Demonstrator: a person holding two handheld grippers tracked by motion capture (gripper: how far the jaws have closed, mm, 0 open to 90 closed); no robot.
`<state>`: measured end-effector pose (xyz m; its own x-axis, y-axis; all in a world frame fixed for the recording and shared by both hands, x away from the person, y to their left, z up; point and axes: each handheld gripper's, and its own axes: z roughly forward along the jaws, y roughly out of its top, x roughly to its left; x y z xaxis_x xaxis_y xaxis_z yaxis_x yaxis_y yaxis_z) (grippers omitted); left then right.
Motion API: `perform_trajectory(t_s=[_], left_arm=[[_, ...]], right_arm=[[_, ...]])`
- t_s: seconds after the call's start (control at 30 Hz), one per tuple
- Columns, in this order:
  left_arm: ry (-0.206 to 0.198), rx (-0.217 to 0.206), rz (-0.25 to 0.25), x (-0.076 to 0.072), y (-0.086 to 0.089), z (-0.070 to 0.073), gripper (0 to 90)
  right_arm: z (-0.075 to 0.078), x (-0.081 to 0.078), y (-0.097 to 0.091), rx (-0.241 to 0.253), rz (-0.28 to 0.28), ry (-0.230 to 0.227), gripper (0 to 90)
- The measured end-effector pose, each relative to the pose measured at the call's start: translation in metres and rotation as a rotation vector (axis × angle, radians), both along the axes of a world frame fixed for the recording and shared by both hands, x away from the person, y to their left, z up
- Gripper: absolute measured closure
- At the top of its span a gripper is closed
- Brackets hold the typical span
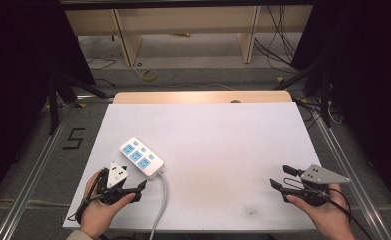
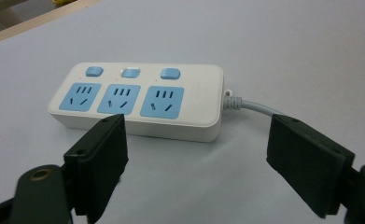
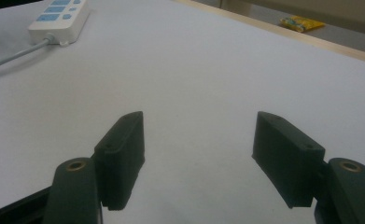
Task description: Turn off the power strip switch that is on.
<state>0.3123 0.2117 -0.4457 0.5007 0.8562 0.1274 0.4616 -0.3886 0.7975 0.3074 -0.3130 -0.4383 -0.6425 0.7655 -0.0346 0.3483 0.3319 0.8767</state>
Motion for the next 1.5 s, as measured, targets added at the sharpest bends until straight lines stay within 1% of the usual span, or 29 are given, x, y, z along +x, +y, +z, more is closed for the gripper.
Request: perform_trajectory(t_s=[0.07, 0.13, 0.23, 0.33, 0.37, 0.4, 0.47, 0.5, 0.6, 0.63, 0.67, 0.7, 0.73, 0.8, 0.83, 0.9, 0.93, 1.03, 1.17, 1.2, 1.27, 1.3, 1.4, 1.5], left_arm=[[0.001, -0.005, 0.009, 0.001, 0.000, 0.000, 21.8], [0.004, 0.004, 0.012, 0.003, 0.000, 0.000, 22.3], [0.012, 0.004, 0.019, 0.003, 0.000, 0.000, 23.2], [0.019, 0.008, 0.020, 0.004, 0.000, 0.000, 23.6], [0.017, 0.001, 0.021, 0.004, 0.000, 0.001, 23.8], [0.016, 0.002, 0.018, 0.005, 0.000, 0.002, 24.5], [0.014, 0.000, 0.023, 0.008, -0.001, 0.004, 29.2], [0.012, 0.001, 0.028, 0.010, -0.001, 0.005, 29.2], [0.013, 0.008, 0.034, 0.016, -0.002, 0.010, 42.9], [0.016, 0.010, 0.041, 0.018, -0.002, 0.012, 58.0], [0.018, 0.035, 0.060, 0.023, -0.002, 0.016, 65.1], [0.018, 0.035, 0.060, 0.023, -0.002, 0.016, 71.5], [0.016, 0.036, 0.076, 0.026, -0.003, 0.018, 76.9], [0.023, 0.049, 0.087, 0.034, -0.003, 0.021, 87.5], [0.026, 0.050, 0.094, 0.037, -0.003, 0.022, 89.6], [0.047, 0.048, 0.101, 0.044, -0.005, 0.024, 89.7], [0.056, 0.055, 0.099, 0.046, -0.006, 0.025, 89.7], [0.065, 0.041, 0.106, 0.054, -0.008, 0.026, 89.8], [0.081, 0.035, 0.113, 0.065, -0.010, 0.026, 89.9], [0.090, 0.029, 0.117, 0.067, -0.011, 0.026, 89.9], [0.098, 0.038, 0.116, 0.072, -0.013, 0.024, 89.9], [0.106, 0.050, 0.113, 0.075, -0.014, 0.023, 89.9], [0.122, 0.057, 0.120, 0.084, -0.013, 0.019, 89.9], [0.138, 0.060, 0.137, 0.094, -0.012, 0.015, 89.9]], right_arm=[[-0.001, 0.001, 0.001, 0.000, 0.003, 0.004, 34.2], [-0.001, 0.001, 0.001, -0.007, 0.002, 0.010, 34.3], [-0.002, 0.003, 0.003, -0.024, 0.004, 0.030, 34.3], [-0.003, 0.003, 0.003, -0.029, 0.005, 0.034, 34.3], [-0.003, 0.004, 0.003, -0.031, 0.006, 0.033, 34.3], [-0.003, 0.004, 0.004, -0.033, 0.008, 0.035, 34.2], [-0.005, 0.006, 0.006, -0.036, 0.013, 0.044, 34.2], [-0.005, 0.006, 0.006, -0.036, 0.013, 0.044, 34.2], [-0.005, 0.007, 0.007, -0.039, 0.012, 0.047, 34.2], [-0.005, 0.007, 0.007, -0.042, 0.014, 0.048, 34.2], [-0.005, 0.008, 0.007, -0.042, 0.015, 0.050, 34.2], [-0.005, 0.008, 0.008, -0.043, 0.015, 0.051, 34.2], [-0.005, 0.007, 0.008, -0.044, 0.016, 0.051, 34.2], [-0.006, 0.007, 0.009, -0.045, 0.017, 0.052, 34.2], [-0.006, 0.008, 0.009, -0.044, 0.018, 0.053, 34.2], [-0.006, 0.008, 0.009, -0.044, 0.019, 0.057, 34.2], [-0.006, 0.008, 0.009, -0.045, 0.020, 0.059, 34.2], [-0.007, 0.008, 0.009, -0.044, 0.021, 0.059, 34.3], [-0.007, 0.007, 0.009, -0.044, 0.019, 0.059, 34.3], [-0.006, 0.007, 0.009, -0.044, 0.019, 0.059, 34.3], [-0.006, 0.007, 0.009, -0.045, 0.020, 0.058, 34.3], [-0.006, 0.007, 0.009, -0.046, 0.023, 0.056, 34.3], [-0.007, 0.007, 0.009, -0.047, 0.022, 0.058, 34.3], [-0.007, 0.006, 0.009, -0.047, 0.020, 0.061, 34.3]])
